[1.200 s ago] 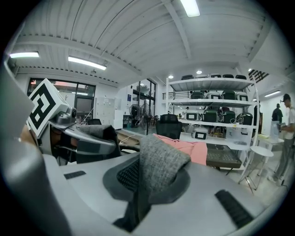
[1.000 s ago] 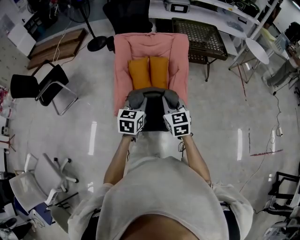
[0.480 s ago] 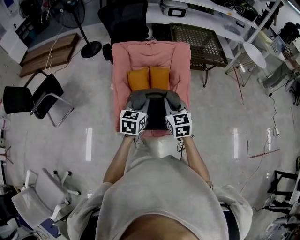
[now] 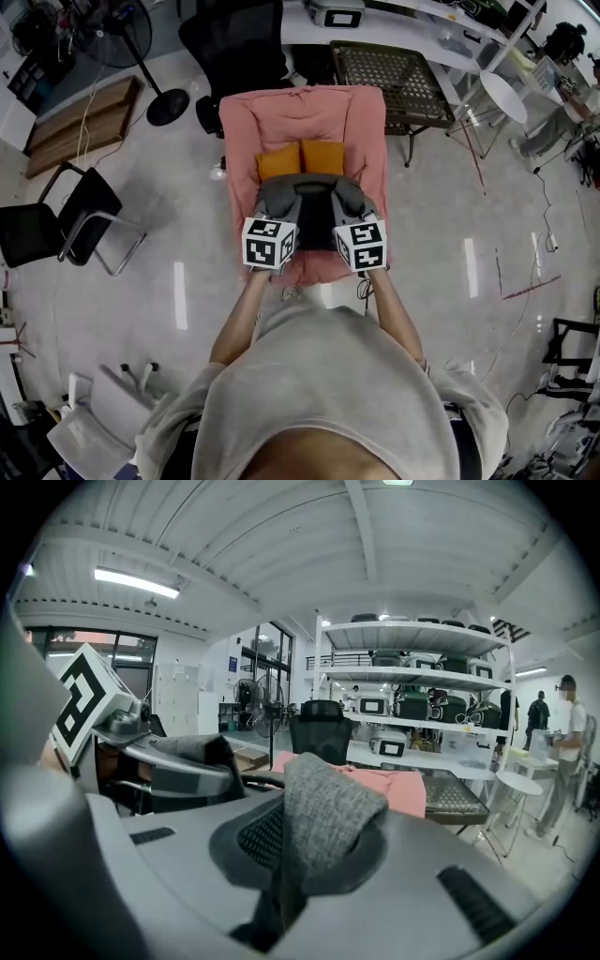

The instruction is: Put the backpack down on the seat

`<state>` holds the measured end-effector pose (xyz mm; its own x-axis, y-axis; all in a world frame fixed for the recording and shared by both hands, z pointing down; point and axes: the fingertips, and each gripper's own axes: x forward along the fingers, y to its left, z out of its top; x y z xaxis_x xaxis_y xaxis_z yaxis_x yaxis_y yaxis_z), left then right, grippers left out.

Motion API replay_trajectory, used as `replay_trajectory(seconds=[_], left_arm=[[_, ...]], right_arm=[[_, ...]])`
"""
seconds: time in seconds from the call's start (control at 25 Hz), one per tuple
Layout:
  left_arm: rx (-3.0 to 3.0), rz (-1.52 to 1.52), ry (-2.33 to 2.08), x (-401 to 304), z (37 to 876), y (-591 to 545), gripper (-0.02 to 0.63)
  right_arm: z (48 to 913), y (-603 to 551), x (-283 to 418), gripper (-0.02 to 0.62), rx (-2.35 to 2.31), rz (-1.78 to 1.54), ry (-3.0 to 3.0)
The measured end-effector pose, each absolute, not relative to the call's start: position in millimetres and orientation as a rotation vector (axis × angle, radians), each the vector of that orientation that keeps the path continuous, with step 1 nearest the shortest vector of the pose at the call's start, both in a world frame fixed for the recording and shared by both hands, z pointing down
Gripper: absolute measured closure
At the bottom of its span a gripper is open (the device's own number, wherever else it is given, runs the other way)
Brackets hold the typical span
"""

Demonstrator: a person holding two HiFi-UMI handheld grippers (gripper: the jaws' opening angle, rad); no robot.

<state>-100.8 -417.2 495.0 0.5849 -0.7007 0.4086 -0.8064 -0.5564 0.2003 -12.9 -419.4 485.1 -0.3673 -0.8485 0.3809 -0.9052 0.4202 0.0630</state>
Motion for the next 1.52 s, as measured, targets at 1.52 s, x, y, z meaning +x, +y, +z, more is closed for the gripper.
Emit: replay_trajectory(seconds=[1.52], left_arm=[[2.276, 0.489, -1.183, -51.9, 565.3, -448.5, 0.563]], right_arm=[[559.7, -458.4, 34.2, 0.575, 1.393, 0.454, -2.304]])
